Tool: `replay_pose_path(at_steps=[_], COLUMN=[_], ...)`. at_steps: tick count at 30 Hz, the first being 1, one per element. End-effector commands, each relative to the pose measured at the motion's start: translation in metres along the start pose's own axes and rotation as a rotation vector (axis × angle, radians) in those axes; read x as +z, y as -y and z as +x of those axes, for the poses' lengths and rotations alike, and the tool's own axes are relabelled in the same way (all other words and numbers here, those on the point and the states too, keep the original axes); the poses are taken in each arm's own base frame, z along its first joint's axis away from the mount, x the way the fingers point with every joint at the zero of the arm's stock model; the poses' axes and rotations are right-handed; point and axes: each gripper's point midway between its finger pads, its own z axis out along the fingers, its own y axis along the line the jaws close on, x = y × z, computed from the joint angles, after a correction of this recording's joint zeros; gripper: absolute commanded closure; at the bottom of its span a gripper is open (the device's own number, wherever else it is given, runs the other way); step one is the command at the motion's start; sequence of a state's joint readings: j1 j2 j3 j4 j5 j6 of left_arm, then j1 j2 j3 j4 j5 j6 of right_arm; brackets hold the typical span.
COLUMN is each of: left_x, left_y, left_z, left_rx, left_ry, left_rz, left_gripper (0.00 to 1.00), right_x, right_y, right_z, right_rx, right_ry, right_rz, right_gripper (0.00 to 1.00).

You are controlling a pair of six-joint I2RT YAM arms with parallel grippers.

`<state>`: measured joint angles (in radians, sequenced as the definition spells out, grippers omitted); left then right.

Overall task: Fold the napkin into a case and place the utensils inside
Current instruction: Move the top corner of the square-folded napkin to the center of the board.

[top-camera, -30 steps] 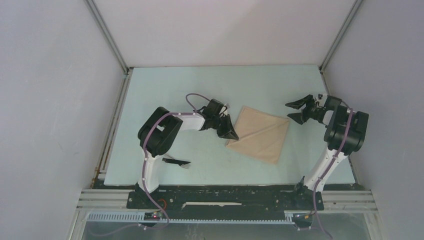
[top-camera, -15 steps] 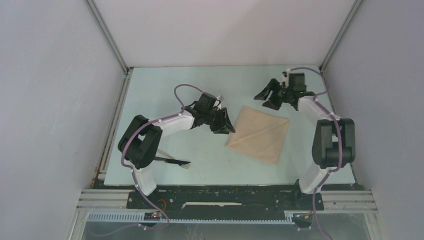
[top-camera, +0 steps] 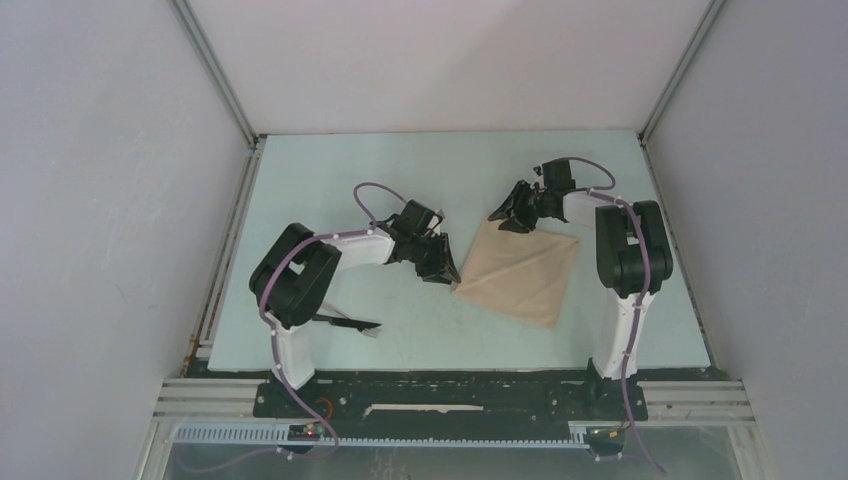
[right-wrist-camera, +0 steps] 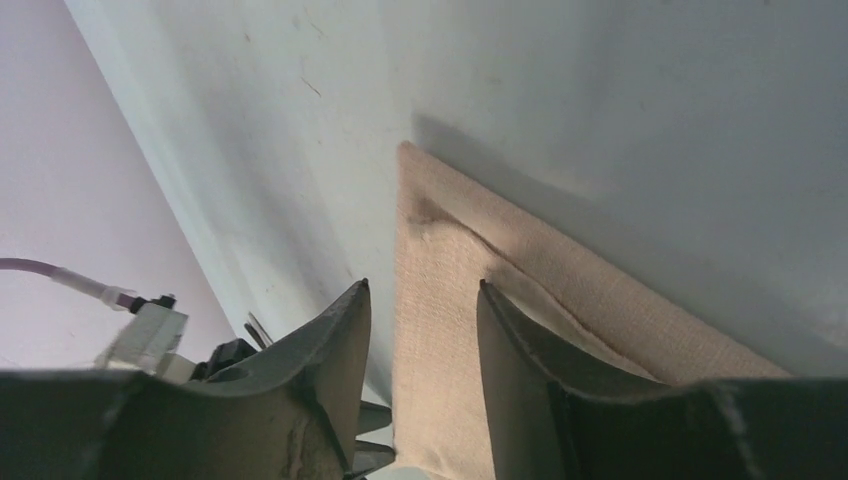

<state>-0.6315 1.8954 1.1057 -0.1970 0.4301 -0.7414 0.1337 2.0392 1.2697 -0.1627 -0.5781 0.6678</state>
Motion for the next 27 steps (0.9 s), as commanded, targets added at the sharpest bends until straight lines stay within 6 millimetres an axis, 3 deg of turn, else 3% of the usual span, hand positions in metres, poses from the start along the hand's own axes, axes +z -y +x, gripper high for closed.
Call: replay_pose_path(at_steps=[1,19,27], left_x=[0.008,0.019,0.014], left_y=[-0.003,-0.005,-0.001], left_z=[-0.001,0.011,0.008], left_rx=[0.013,-0.01,0.003], left_ry=[0.004,-0.016,0.0], left_rz=[0.018,0.045,0.049], left_gripper=[0.65,0.73,0.63], right_x=[0.007,0.032,0.032], right_y=[-0.017,-0.031,-0.046], right_z=[-0.02,-0.025,-0.031], right_rx=[-0.043,-0.062,-0.098], right_ry=[0.048,0.012,0.003], right_rz=[-0.05,-0.074,-0.096], right_gripper=[0.51,0.62,0.59])
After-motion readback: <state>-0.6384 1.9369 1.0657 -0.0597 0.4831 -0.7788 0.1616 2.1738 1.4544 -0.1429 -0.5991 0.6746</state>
